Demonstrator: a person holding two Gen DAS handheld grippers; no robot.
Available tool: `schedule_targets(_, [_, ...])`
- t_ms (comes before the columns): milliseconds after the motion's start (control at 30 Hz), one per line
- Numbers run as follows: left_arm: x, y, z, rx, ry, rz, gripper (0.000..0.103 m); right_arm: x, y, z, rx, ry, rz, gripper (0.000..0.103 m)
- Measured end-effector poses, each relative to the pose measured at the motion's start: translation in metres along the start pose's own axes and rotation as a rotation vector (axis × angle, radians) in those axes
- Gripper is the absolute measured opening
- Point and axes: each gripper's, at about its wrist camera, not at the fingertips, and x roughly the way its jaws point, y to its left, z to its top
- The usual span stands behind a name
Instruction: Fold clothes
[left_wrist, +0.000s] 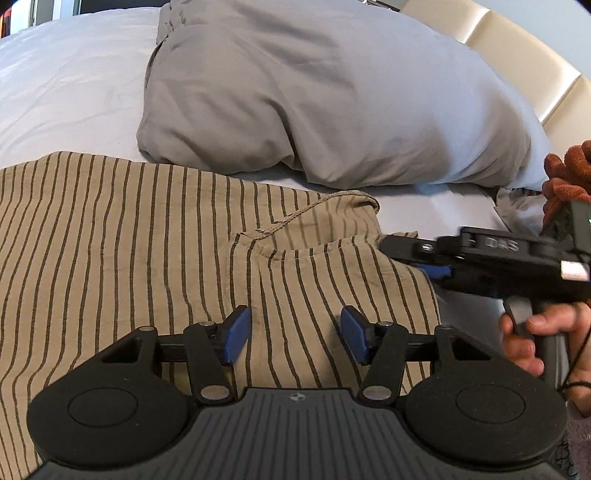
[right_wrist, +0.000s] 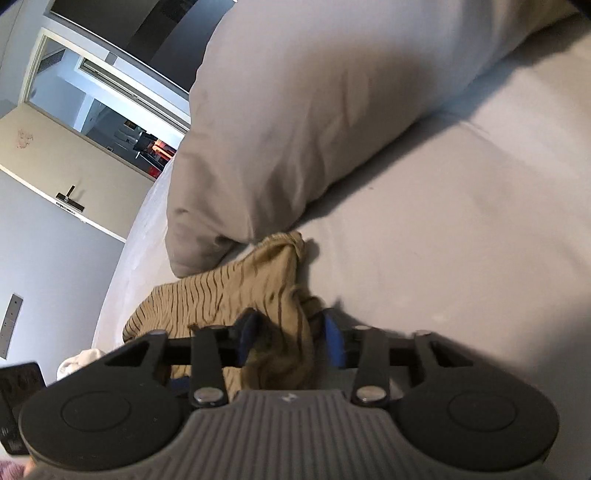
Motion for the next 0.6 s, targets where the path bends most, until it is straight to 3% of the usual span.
schedule_targets(33, [0.001, 0.002, 0.0, -0.006, -0.004, -0.005, 0.053, 0.004, 0.003, 0.003, -0.007, 0.001, -0.007, 0.007])
schedule_targets(100, [0.002, 0.005, 0.001, -0.017, -0.011, -0.014, 0.053, 0.009, 0.013, 0.008, -0.051, -0.025, -0.017, 0.006])
schedule_targets(200, [0.002, 0.005, 0.003, -0.014, -0.031, -0.014, 0.052, 0.003, 0.039, 0.016, -0.187, -0.148, 0.013, 0.003])
schedule_targets(267, [0.003, 0.007, 0.005, -0.011, -0.035, -0.009, 0.052, 0.002, 0.045, 0.021, -0.22, -0.175, -0.022, 0.004])
schedule_targets(433, [0.005, 0.011, 0.014, -0.004, -0.103, 0.055, 0.051, -0.01, 0.029, 0.025, -0.197, -0.198, -0.184, 0.009])
schedule_targets(533, [0.004, 0.013, 0.019, -0.003, -0.142, 0.099, 0.049, -0.021, 0.025, 0.02, -0.222, -0.186, -0.205, 0.013])
schedule_targets(600, [-0.003, 0.016, 0.021, -0.013, -0.176, 0.103, 0.049, -0.027, 0.027, 0.014, -0.261, -0.17, -0.222, 0.036])
